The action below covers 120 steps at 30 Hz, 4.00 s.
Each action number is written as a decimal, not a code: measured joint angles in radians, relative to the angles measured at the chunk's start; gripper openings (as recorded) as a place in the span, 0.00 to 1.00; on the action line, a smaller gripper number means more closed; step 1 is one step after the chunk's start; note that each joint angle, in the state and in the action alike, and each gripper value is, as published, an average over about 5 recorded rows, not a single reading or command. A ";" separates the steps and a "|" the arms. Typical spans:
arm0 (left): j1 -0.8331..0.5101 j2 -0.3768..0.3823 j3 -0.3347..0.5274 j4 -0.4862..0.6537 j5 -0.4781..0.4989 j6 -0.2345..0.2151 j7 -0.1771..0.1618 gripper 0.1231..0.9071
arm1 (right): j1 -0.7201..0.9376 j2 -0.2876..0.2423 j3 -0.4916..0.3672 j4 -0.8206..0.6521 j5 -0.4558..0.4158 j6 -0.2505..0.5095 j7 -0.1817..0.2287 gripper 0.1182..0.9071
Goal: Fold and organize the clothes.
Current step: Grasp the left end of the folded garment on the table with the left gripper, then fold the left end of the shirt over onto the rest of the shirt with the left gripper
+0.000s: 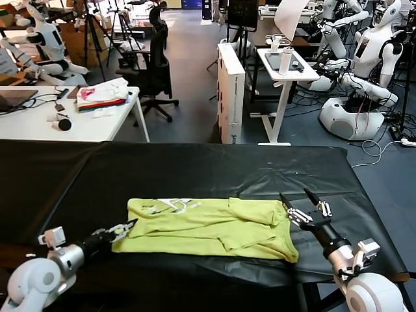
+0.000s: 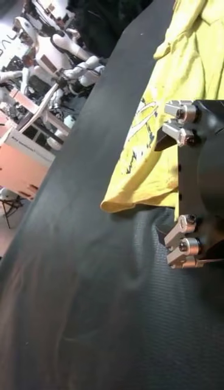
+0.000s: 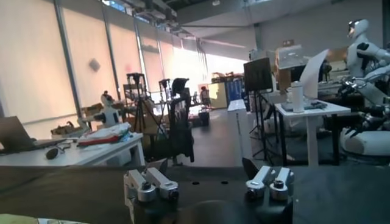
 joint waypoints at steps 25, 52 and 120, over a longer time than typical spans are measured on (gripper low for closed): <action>-0.013 -0.026 0.020 -0.018 -0.009 0.017 -0.018 0.80 | 0.009 0.037 -0.016 0.002 -0.046 -0.001 0.021 1.00; 0.127 0.057 -0.187 -0.135 0.269 -0.072 -0.069 0.09 | -0.001 0.067 -0.007 -0.012 -0.102 -0.030 0.066 1.00; -0.095 -0.447 0.394 -0.180 0.245 0.004 -0.263 0.22 | -0.061 0.140 -0.044 -0.053 -0.233 -0.026 0.047 1.00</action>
